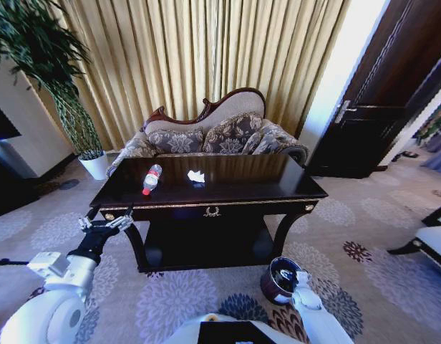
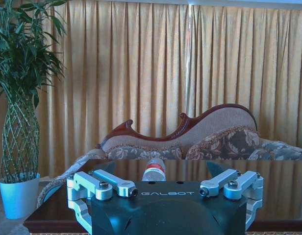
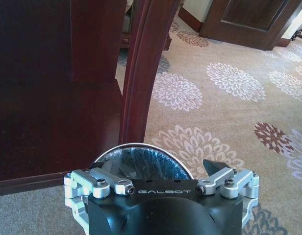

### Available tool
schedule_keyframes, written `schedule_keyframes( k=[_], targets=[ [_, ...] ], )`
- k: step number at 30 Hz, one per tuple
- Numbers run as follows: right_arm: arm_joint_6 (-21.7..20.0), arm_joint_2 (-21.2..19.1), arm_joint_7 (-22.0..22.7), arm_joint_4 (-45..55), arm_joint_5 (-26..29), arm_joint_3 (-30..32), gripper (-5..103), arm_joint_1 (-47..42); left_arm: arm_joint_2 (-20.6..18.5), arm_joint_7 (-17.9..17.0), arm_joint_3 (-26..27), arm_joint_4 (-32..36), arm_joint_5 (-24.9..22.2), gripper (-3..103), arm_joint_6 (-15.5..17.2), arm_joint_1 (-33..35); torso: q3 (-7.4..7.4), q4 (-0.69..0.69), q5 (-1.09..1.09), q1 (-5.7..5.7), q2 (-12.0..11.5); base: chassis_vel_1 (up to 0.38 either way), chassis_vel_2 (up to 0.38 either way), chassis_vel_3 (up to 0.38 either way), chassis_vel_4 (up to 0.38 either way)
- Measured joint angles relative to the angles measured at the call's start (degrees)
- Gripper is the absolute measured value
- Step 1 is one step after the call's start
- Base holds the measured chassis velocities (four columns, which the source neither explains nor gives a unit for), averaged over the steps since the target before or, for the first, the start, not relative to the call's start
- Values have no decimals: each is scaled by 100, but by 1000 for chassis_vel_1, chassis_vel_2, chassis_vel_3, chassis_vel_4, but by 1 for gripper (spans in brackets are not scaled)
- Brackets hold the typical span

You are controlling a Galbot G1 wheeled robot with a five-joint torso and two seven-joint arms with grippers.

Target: Move to the front of the table and place the trash on the table into the trash bin.

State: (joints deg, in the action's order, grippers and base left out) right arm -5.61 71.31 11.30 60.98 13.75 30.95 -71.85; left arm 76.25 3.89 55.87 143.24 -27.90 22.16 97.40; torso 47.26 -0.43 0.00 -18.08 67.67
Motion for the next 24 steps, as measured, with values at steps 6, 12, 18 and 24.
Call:
schedule_keyframes(
  k=[6, 12, 18, 24],
  targets=[
    [-2, 2, -17, 581, 244, 84, 100, -235, 21, 2, -3, 0, -3, 100, -17, -13, 0, 0, 0, 0, 0, 0, 0, 0, 0],
    [382, -43, -411, 2391, 766, 145, 100, -866, -11, -2, 79, 0, -116, 100, -80, 2, 0, 0, -1, 0, 0, 0, 0, 0, 0],
    [419, -46, -479, 3744, 904, 112, 100, -1168, -4, -24, 105, 0, -168, 100, -126, 55, 0, 0, 0, 0, 0, 0, 0, 0, 0],
    [-233, -239, -401, 5310, 1081, 136, 100, -1610, 33, -27, 95, 0, -170, 100, -211, 106, 0, 2, 0, 0, 0, 0, 0, 0, 0]
  ],
)
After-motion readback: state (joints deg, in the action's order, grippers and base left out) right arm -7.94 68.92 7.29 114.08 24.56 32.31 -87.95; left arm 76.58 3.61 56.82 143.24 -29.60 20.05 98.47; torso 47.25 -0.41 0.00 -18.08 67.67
